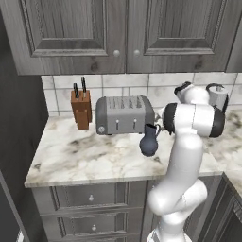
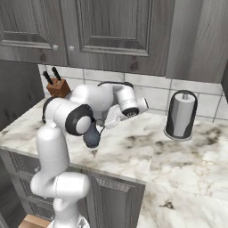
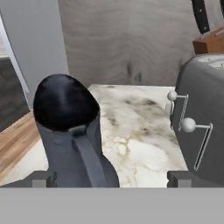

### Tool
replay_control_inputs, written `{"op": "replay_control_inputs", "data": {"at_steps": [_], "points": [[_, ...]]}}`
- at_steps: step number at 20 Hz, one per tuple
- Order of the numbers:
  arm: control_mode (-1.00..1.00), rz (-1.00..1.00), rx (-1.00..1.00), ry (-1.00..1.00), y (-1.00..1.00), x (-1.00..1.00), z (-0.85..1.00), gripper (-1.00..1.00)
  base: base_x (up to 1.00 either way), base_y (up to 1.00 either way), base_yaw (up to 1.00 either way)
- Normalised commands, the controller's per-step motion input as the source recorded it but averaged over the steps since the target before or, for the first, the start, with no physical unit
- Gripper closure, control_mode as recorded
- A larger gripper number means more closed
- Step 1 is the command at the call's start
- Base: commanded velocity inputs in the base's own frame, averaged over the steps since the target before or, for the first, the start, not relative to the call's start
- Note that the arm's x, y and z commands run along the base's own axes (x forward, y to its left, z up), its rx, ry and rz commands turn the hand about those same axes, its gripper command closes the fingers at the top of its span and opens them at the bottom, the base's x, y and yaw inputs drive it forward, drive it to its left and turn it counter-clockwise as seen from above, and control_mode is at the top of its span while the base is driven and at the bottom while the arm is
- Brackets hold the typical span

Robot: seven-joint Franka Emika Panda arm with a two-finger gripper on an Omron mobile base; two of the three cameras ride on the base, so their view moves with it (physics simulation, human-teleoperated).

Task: Move the salami and potato from the second highest shelf to the top shelf to make space. Then, place the pitcher from the counter on the cleared second highest shelf.

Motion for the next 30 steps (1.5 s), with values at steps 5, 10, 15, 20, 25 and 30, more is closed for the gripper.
{"op": "replay_control_inputs", "data": {"at_steps": [5,10,15,20,25,30], "points": [[-1.0,0.09,0.0,0.03,0.13,0.16,-0.13,-1.0,0.0,0.0,0.0],[-1.0,0.09,0.0,0.02,0.15,0.14,-0.19,-1.0,0.0,0.0,0.0],[-1.0,0.09,0.0,0.03,0.22,0.0,-0.29,-1.0,0.0,0.0,0.0],[-1.0,0.07,0.0,0.01,0.29,-0.04,-0.29,-1.0,0.0,0.0,0.0],[-1.0,0.04,0.0,0.01,0.22,-0.04,-0.1,-1.0,0.0,0.0,0.0],[-1.0,0.01,0.0,0.0,0.1,0.0,0.0,1.0,0.0,0.0,0.0]]}}
